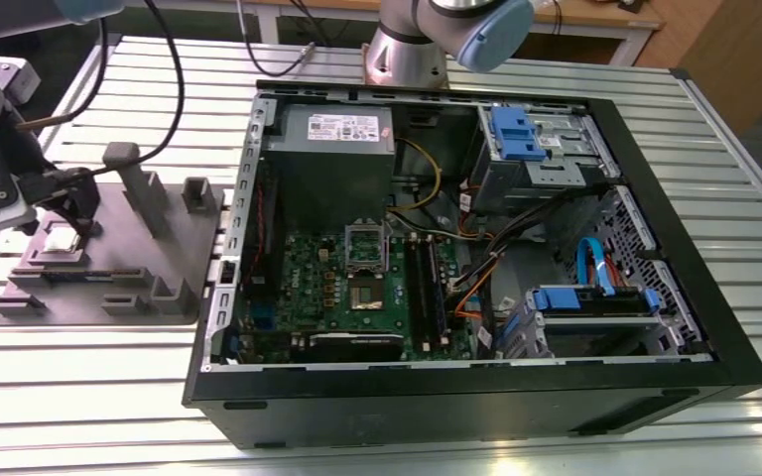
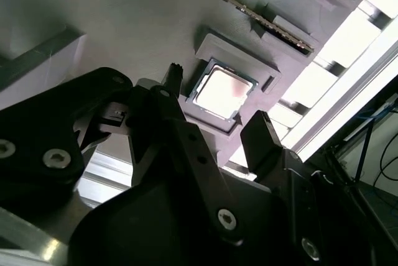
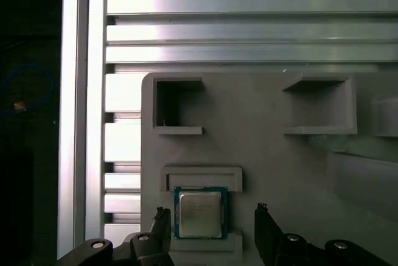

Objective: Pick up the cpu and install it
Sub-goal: 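Pick up the cpu and move it towards the insertion slot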

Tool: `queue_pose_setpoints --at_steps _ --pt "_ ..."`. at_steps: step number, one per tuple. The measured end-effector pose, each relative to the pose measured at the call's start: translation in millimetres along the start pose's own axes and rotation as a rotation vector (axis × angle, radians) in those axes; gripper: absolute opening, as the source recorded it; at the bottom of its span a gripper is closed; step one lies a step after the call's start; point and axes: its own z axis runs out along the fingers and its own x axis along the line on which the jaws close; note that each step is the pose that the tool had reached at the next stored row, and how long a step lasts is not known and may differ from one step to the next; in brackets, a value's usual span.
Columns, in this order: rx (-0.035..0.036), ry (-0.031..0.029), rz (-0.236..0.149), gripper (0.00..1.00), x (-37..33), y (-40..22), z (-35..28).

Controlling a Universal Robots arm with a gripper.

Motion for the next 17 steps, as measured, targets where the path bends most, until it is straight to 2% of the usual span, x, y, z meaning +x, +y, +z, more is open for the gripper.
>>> queue_pose_setpoints --at_steps 2,7,17 --pt "-0.0011 0.0001 0.000 0.65 0.1 -0.1 2.3" --pt "-0.0016 -0.0001 0.000 0.65 4.8 -0.1 3.7" --pt "-0.0005 -0.0011 0.025 0.65 4.7 -0.1 9.7"
